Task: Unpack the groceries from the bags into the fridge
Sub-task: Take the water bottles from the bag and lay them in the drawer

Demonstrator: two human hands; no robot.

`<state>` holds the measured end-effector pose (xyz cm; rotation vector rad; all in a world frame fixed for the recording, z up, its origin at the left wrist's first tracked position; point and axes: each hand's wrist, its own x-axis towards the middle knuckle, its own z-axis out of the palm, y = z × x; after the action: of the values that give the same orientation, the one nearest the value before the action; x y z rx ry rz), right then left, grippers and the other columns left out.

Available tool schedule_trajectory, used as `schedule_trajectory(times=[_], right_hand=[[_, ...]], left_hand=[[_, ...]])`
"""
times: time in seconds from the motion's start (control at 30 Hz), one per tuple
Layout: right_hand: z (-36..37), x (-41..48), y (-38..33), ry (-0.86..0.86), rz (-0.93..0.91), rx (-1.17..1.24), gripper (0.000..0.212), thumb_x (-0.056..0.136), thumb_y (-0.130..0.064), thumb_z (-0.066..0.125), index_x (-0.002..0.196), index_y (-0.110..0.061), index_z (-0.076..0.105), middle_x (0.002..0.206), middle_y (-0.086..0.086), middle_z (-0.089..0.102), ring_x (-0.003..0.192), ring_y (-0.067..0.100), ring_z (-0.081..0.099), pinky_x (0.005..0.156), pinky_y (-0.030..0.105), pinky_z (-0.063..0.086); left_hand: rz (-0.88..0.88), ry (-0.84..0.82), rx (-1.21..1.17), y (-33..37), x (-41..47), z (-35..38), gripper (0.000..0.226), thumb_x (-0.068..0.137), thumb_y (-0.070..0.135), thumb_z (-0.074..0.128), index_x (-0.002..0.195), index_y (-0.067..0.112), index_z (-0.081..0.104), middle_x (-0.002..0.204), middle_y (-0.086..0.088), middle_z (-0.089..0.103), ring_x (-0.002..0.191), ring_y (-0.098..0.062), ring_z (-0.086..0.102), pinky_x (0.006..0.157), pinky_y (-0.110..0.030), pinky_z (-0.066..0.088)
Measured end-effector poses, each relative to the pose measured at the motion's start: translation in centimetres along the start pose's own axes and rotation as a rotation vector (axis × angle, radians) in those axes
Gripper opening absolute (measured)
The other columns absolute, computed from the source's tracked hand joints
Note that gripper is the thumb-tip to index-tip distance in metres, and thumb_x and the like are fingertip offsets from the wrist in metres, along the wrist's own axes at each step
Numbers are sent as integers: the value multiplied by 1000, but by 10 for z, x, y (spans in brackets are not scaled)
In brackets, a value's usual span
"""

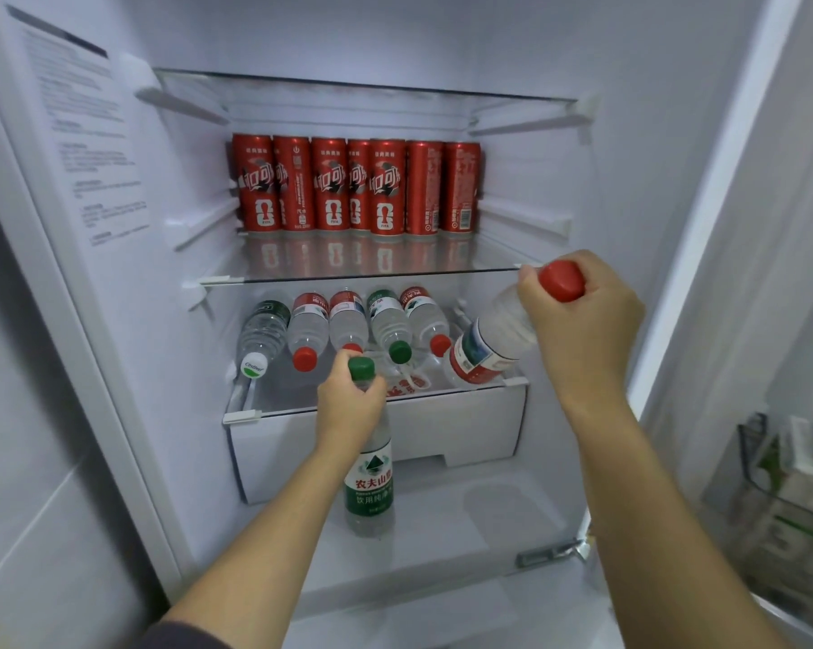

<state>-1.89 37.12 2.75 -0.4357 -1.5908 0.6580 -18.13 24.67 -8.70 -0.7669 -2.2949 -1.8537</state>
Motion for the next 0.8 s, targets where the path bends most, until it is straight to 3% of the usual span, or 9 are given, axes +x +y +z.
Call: schedule_trajectory(times=[0.07, 0.2, 0.33, 0.4, 0.57, 0.67, 0.8], right_hand=[[5, -8, 9, 45, -30, 17, 22, 82, -24, 74, 72, -20, 56, 58, -14, 50, 58, -4, 49, 55, 7, 34], [15, -26, 39, 91, -61, 31, 20, 84, -21, 74, 75, -22, 55, 61, -6, 52, 61, 10, 49, 56, 12, 35], [23, -34, 62, 92, -12, 41, 17, 84, -21, 75, 80, -24, 58, 65, -13, 54, 62, 1, 51, 59, 6, 36], [28, -34, 73, 37, 35, 28, 14, 84, -23, 74, 84, -24, 60, 70, -13, 57, 65, -2, 53, 61, 6, 37], [46, -35, 98, -144, 139, -87, 20, 89, -22, 68, 107, -15, 64, 88, -4, 62, 79, 15, 57, 63, 17, 38], [62, -38, 121, -293, 245, -241, 35, 92, -24, 61, 127, -21, 57, 102, 5, 67, 88, 26, 62, 67, 27, 43], [90, -31, 143, -463, 259, -490, 49, 96, -28, 54, 143, -28, 43, 118, 10, 60, 99, 31, 60, 71, 30, 40]], left_hand=[[1, -2, -6, 1, 0, 0, 13, 85, 8, 62, 90, 15, 53, 73, 2, 58, 64, -11, 53, 60, -27, 42], [4, -2, -7, 1, -1, -1, 12, 85, 8, 62, 90, 14, 53, 73, 3, 58, 64, -10, 53, 59, -26, 42], [-15, 11, 0, 2, 0, -1, 13, 84, 9, 63, 93, 14, 54, 77, 4, 59, 67, -9, 54, 60, -25, 43], [-12, 10, 4, 3, -1, -1, 13, 84, 9, 63, 93, 14, 54, 76, 5, 59, 66, -7, 54, 59, -23, 42], [-8, 9, 5, 4, -2, -2, 13, 85, 10, 63, 92, 14, 54, 74, 5, 59, 66, -7, 54, 59, -23, 43], [-3, 2, 2, 4, -3, -2, 12, 85, 11, 64, 90, 15, 54, 72, 4, 59, 65, -9, 54, 61, -26, 45], [5, 6, -5, 4, -2, -2, 12, 85, 9, 63, 87, 15, 53, 71, 5, 58, 62, -7, 53, 59, -23, 42]])
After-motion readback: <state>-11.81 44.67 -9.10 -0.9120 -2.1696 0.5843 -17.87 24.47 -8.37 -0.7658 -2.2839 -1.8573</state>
